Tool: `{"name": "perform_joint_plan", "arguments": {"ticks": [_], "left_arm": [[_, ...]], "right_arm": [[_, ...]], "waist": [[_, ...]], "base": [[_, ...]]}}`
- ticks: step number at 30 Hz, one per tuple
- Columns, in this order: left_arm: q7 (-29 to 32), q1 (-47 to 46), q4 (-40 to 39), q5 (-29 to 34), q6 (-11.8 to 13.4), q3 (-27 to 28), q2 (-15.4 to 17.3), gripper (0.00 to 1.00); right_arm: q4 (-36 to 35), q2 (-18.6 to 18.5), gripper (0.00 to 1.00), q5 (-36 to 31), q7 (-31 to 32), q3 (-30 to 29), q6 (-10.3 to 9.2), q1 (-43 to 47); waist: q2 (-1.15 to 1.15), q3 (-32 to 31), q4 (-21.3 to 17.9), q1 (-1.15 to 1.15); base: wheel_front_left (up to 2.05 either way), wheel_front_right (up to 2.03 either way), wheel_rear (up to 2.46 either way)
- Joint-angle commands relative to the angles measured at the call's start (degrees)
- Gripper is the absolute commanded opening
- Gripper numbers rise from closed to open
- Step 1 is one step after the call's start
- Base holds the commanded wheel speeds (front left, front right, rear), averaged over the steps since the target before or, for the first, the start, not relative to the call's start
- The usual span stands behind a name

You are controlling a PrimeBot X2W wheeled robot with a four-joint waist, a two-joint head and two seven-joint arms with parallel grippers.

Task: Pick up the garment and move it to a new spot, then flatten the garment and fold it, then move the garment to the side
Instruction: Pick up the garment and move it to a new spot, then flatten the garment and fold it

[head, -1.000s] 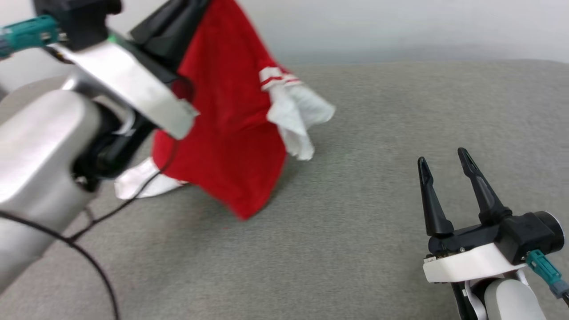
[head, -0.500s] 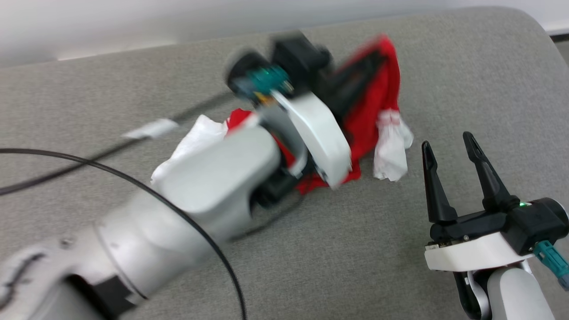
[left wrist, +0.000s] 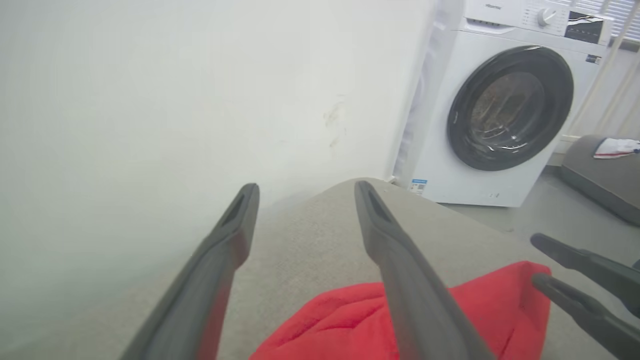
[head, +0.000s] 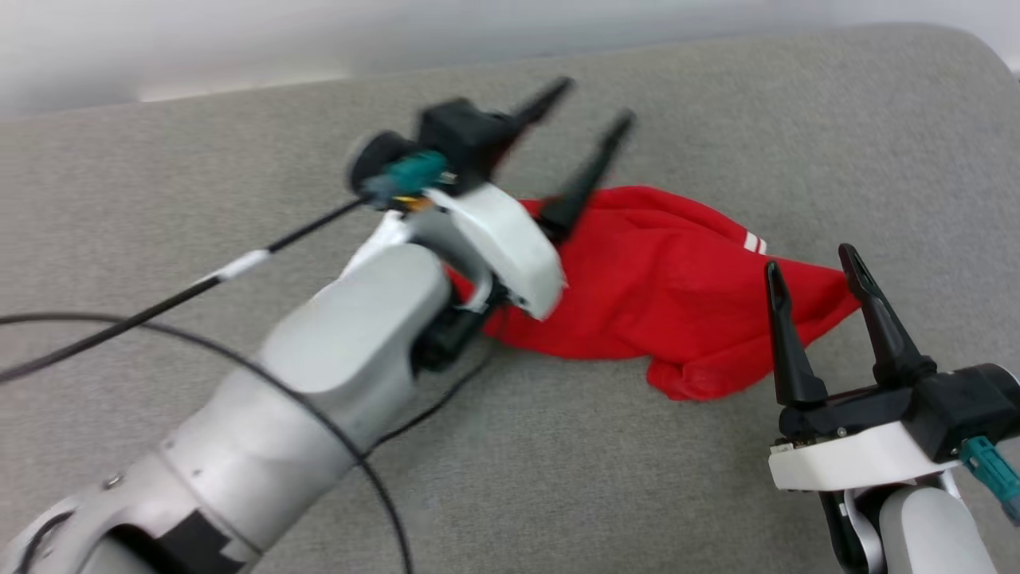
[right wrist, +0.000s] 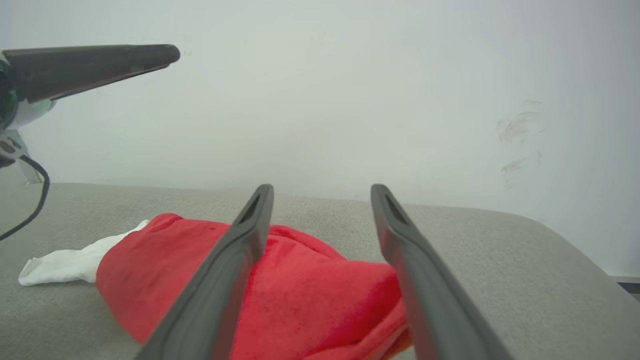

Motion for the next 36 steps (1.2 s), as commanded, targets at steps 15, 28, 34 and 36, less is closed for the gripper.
{"name": "perform_joint_plan", "arguments": {"ticks": [15,28,34,36], "left_arm": [[-0.3,26.5,-16.5,16.6,2.7,31.4,11.6,1.00],[-0.3,53.9,-29.5,25.2,1.2,49.4,3.7,1.00],[-0.3,57.2,-28.1,27.5,-1.6,50.8,0.0,1.00],[-0.3,56.6,-26.8,27.9,-2.6,50.1,0.3,1.00]], "right_arm": [[-0.3,0.2,1.00,-1.5,-0.1,-2.3,-0.04,3.6],[-2.6,0.1,1.00,-0.4,-0.1,-2.6,-0.04,5.4],[-3.1,0.1,1.00,-0.2,-0.1,-2.4,-0.04,5.2],[-3.2,0.1,1.00,-0.4,-0.1,-2.1,-0.04,4.8]], "waist": [[0.00,-10.2,9.1,0.00],[0.00,-10.8,10.2,0.00],[0.00,-10.1,9.8,0.00],[0.00,-9.6,9.4,0.00]], "base": [[0.00,0.00,0.00],[0.00,0.00,0.00],[0.00,0.00,0.00],[0.00,0.00,0.00]]}}
